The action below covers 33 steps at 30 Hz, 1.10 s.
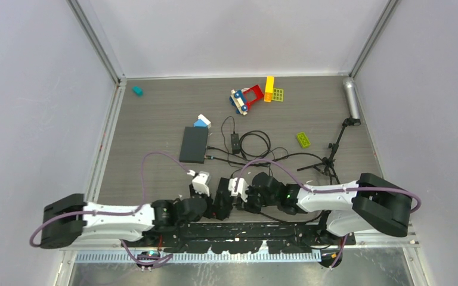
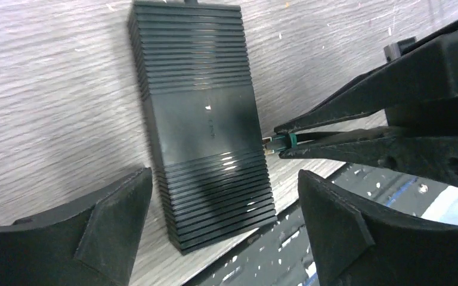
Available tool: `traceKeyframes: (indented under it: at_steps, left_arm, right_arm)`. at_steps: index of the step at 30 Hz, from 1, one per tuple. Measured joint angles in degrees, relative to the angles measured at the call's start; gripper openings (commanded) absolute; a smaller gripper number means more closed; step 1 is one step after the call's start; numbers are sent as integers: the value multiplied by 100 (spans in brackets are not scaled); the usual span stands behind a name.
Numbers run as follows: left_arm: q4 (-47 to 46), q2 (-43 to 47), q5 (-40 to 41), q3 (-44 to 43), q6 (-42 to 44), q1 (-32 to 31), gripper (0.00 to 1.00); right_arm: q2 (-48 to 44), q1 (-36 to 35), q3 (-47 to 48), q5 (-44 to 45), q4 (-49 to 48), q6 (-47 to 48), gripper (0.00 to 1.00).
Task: Insert the plug into the switch port
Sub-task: Insert the connector into the switch port, then pick up the connector from the center of the board.
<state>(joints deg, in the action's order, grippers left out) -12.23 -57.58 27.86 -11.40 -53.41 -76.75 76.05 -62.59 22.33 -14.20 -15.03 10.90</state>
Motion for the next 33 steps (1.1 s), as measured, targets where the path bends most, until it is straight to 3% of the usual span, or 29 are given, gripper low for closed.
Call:
traceKeyframes:
  at_steps: [5, 10, 16, 23, 33]
  left_arm:
    - [1923, 1742, -339, -409, 149, 857, 100]
    - [3091, 2826, -144, -872, 444, 1440, 100]
    - [3628, 2149, -448, -1250, 979, 2190, 100]
    - [3383, 761, -1690, -1808, 1735, 3812, 98]
    - [3069, 323, -2304, -2057, 2391, 4465, 97]
  right_arm:
    - [-94, -9, 109, -109, 275, 125, 41]
    - [-376, 39, 260, 35, 417, -157, 60]
    - [-949, 684, 1150, -201, 940, -920, 59]
    - [-785, 1915, 2774, 581, 1784, -2245, 51]
    - [-39, 3405, 3171, 1934, 3108, -3298, 49]
